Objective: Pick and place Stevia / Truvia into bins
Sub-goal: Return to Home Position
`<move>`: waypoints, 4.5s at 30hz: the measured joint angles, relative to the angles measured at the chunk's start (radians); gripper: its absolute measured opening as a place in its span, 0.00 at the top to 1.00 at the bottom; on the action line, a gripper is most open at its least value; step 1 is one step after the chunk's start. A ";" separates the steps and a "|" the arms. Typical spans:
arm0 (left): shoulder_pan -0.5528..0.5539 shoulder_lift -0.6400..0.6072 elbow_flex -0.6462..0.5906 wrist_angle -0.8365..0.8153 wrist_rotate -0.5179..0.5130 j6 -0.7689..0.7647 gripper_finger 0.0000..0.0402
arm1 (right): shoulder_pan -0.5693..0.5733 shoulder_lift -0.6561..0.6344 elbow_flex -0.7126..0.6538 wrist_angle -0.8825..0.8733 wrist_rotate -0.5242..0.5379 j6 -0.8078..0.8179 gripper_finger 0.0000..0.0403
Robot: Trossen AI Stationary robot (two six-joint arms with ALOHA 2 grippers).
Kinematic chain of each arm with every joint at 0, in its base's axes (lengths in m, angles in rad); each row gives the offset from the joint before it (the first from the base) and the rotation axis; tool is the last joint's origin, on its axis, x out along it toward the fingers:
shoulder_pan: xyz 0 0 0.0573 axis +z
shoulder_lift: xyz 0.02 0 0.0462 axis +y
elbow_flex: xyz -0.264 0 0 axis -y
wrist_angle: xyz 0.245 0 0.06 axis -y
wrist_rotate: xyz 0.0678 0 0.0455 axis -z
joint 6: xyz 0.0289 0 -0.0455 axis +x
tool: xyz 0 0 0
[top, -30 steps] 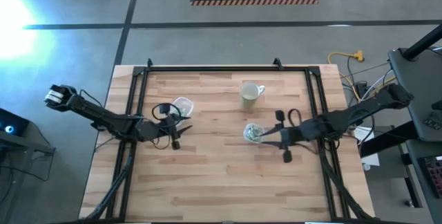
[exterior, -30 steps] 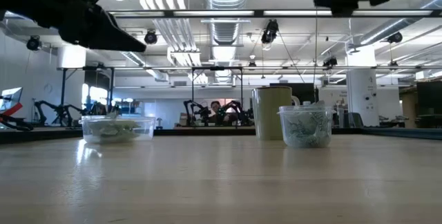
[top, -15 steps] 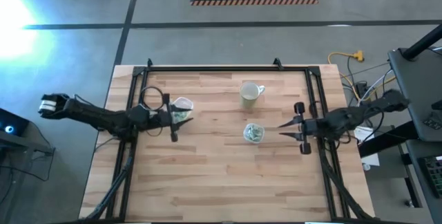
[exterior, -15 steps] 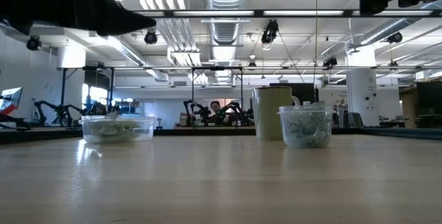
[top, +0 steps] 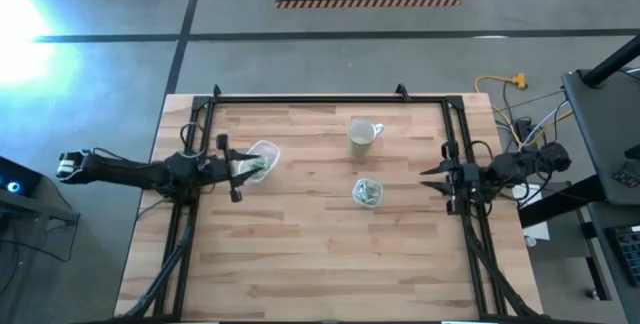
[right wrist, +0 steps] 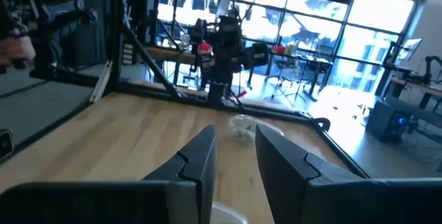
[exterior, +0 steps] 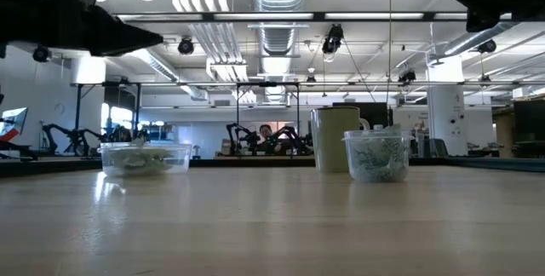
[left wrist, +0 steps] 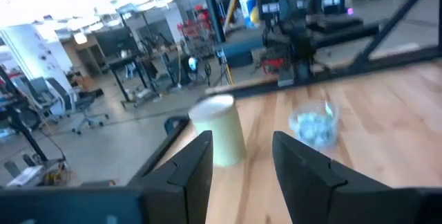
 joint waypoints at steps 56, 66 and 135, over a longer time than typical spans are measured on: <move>-0.002 -0.390 -0.106 -0.300 0.125 -0.052 0.66 | -0.325 0.001 -0.211 0.272 -0.407 0.003 0.81; -0.002 -0.385 -0.106 -0.320 0.111 -0.053 0.66 | -0.422 0.024 -0.212 0.215 -0.473 0.015 0.82; -0.002 -0.377 -0.087 -0.344 0.106 -0.077 0.66 | -0.423 0.022 -0.213 0.198 -0.319 0.025 0.83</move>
